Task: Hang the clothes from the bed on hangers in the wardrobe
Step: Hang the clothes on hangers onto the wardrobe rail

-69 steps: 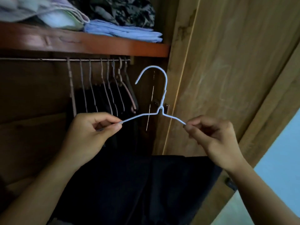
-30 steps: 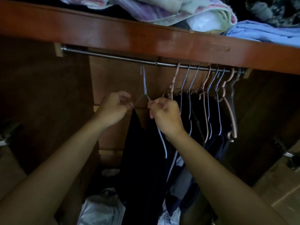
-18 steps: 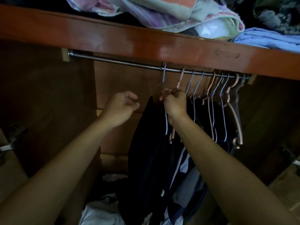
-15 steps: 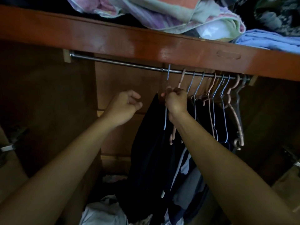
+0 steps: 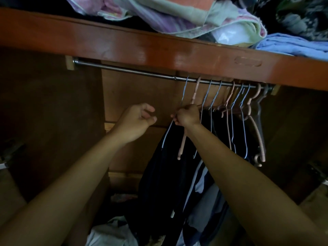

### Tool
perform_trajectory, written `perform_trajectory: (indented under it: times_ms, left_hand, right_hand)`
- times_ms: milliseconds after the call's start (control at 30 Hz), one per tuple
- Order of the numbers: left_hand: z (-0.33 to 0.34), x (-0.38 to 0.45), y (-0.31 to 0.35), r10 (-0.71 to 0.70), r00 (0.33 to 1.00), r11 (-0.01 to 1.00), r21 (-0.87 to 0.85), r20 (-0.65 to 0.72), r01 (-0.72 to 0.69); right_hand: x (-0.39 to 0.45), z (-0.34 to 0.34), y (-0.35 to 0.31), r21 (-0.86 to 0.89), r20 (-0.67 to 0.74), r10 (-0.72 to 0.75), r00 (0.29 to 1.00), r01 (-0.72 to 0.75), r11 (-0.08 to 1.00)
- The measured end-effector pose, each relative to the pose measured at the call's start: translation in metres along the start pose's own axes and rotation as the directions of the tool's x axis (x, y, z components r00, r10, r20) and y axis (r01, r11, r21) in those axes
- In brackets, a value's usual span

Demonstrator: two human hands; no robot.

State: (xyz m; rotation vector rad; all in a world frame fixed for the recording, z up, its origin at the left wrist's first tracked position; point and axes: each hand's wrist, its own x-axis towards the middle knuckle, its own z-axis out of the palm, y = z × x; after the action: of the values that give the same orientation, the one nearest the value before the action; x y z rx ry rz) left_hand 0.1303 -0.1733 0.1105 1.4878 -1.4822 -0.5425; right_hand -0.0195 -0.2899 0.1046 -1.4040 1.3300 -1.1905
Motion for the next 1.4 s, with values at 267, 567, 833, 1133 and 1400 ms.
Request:
perform_trajectory:
  times_ms: [267, 567, 833, 1133, 1400]
  left_hand:
    - [0.007, -0.018, 0.008, -0.042, 0.995, 0.998, 0.044, 0.087, 0.038]
    - [0.034, -0.054, 0.006, -0.045, 0.968, 0.962, 0.273, 0.248, -0.026]
    - [0.057, -0.092, -0.016, -0.170, 0.893, 0.897, 0.441, 0.417, -0.035]
    - [0.111, -0.114, -0.003, -0.146, 0.795, 0.927, 0.363, 0.590, -0.100]
    - [0.148, -0.121, 0.009, -0.129, 0.657, 0.893, 0.374, 0.743, -0.249]
  right_hand:
    - [-0.006, -0.031, 0.001, -0.244, 0.086, -0.063, 0.994, 0.082, 0.966]
    - [-0.082, -0.097, 0.024, -0.404, 0.187, -0.102, 0.977, 0.171, 0.899]
    - [-0.131, -0.153, 0.055, -0.640, 0.332, 0.025, 0.943, 0.206, 0.741]
    - [-0.202, -0.191, 0.094, -0.825, 0.291, 0.139, 0.947, 0.174, 0.537]
    - [-0.252, -0.211, 0.116, -0.827, 0.028, 0.224, 0.974, -0.104, 0.552]
